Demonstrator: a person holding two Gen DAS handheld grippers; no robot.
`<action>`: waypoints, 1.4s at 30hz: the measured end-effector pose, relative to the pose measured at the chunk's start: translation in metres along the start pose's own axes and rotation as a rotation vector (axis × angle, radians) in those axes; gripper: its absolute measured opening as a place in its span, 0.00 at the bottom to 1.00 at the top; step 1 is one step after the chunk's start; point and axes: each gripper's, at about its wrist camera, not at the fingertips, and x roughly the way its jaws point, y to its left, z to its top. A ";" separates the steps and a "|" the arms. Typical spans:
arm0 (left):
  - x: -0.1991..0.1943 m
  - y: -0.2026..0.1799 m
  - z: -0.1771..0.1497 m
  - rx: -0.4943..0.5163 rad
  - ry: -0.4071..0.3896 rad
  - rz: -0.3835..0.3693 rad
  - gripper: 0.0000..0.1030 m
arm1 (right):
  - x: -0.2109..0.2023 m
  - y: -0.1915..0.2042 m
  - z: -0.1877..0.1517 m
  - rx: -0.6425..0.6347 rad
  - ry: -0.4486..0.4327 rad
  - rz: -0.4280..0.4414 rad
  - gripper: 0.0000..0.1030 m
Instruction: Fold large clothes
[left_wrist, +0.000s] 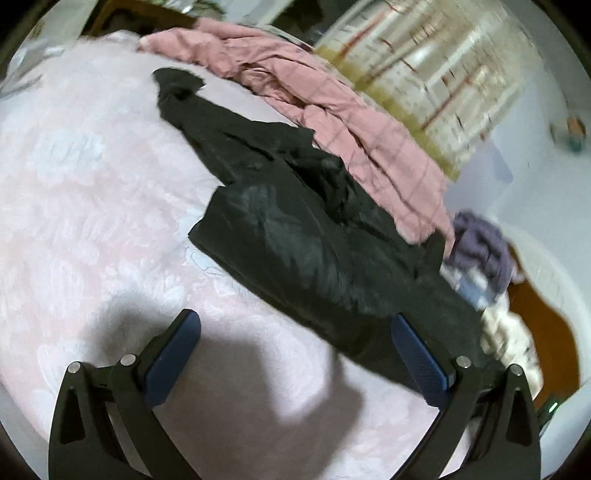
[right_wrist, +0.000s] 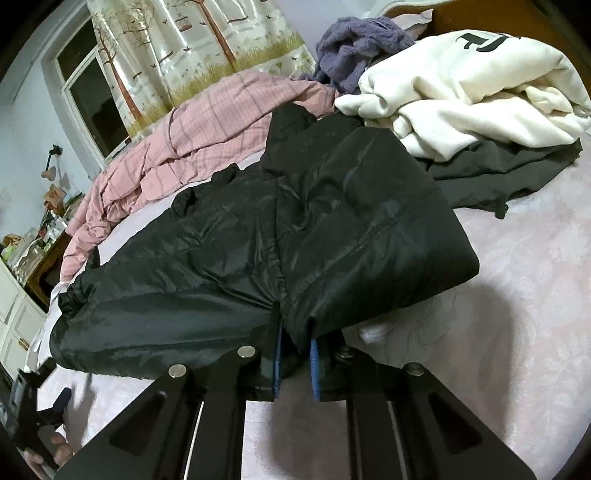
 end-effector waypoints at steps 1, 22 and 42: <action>0.001 0.001 0.001 -0.016 0.004 0.000 1.00 | 0.000 0.000 0.000 0.001 0.001 -0.002 0.12; 0.054 -0.031 0.019 0.215 0.072 0.088 0.20 | -0.004 0.010 -0.005 -0.065 -0.032 -0.038 0.10; -0.025 -0.023 -0.023 0.365 -0.002 0.176 0.37 | -0.079 0.019 -0.062 -0.187 -0.088 -0.126 0.09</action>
